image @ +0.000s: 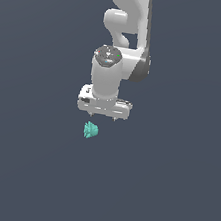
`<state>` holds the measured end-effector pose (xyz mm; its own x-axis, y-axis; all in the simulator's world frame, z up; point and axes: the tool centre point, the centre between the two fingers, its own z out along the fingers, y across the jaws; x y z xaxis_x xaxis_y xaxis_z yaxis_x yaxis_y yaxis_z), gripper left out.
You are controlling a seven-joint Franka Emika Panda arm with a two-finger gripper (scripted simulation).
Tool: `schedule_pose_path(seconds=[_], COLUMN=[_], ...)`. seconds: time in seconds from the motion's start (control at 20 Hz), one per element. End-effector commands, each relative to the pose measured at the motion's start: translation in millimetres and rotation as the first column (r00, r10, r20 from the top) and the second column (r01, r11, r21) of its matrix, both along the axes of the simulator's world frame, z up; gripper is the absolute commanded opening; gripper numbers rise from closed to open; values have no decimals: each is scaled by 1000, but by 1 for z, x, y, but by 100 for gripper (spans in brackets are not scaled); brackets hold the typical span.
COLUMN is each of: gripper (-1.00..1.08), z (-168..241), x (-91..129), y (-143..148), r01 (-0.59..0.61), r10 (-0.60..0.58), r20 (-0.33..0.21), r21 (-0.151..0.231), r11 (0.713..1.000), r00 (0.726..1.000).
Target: Pick up the object and move it to a goal position.
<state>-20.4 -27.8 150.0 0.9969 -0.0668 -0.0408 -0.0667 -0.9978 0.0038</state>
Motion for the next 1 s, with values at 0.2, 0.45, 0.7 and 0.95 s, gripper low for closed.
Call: schedule_pose_path(seconds=[0.2, 0.45, 0.7, 0.95], gripper=[100, 100, 100, 100], z=[5, 18, 19, 12], x=[2, 5, 5, 6], y=[-6, -21, -21, -24], r01=[5, 24, 25, -2], r10=[-5, -24, -25, 2], r20=[10, 32, 33, 33], r21=[-2, -7, -7, -7], r11=[1000, 1000, 1000, 1000], r00=[1000, 999, 999, 999])
